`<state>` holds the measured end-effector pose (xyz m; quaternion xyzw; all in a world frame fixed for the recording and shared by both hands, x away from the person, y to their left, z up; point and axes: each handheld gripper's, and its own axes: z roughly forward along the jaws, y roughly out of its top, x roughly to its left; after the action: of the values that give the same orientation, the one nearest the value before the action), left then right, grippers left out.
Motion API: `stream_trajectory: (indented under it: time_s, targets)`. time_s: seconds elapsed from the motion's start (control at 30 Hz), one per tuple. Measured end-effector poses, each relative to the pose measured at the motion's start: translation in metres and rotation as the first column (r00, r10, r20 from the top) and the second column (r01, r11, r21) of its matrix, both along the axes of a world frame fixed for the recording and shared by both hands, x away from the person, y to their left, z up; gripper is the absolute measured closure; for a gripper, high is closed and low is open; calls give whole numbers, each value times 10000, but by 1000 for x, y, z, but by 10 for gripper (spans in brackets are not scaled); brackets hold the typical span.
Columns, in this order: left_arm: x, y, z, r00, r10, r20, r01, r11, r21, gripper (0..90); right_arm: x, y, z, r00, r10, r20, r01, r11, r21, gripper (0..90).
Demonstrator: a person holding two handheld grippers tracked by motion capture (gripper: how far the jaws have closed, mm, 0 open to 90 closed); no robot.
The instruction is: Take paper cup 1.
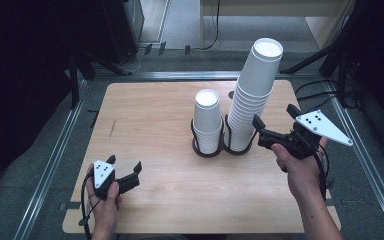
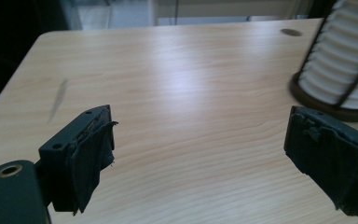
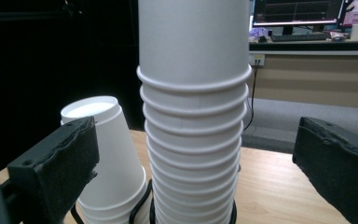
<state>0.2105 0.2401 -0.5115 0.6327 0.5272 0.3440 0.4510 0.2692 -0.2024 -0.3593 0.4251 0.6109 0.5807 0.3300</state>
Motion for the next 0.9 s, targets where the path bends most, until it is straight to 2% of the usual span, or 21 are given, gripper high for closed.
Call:
stream_trajectory:
  time_s: [0.13,0.33,0.43,0.57,0.77,0.9]
  targets:
    - [3,-25,11,9980,-601,218,601,9982,-18,84,3,4,5,9998,2,196,-1,10000,-58,9]
    - [13,-64,25,9875,-1508,459,1517,9883,-180,84,9,9,8,9993,-291,231,288,9995,133,46]
    - [17,-85,30,9790,-1967,527,1982,9799,-246,85,13,10,10,9992,-351,202,350,9994,72,46]
    - [22,-111,35,9660,-2508,633,2535,9665,-400,84,18,9,14,9996,-252,132,246,9989,387,45]
    - [33,-142,43,9524,-2925,852,2981,9526,-613,84,26,11,20,9998,-153,-101,157,9990,421,43]
    - [37,-160,49,9430,-3157,1055,3225,9450,-545,84,30,14,24,9997,-137,-199,143,9994,329,35]
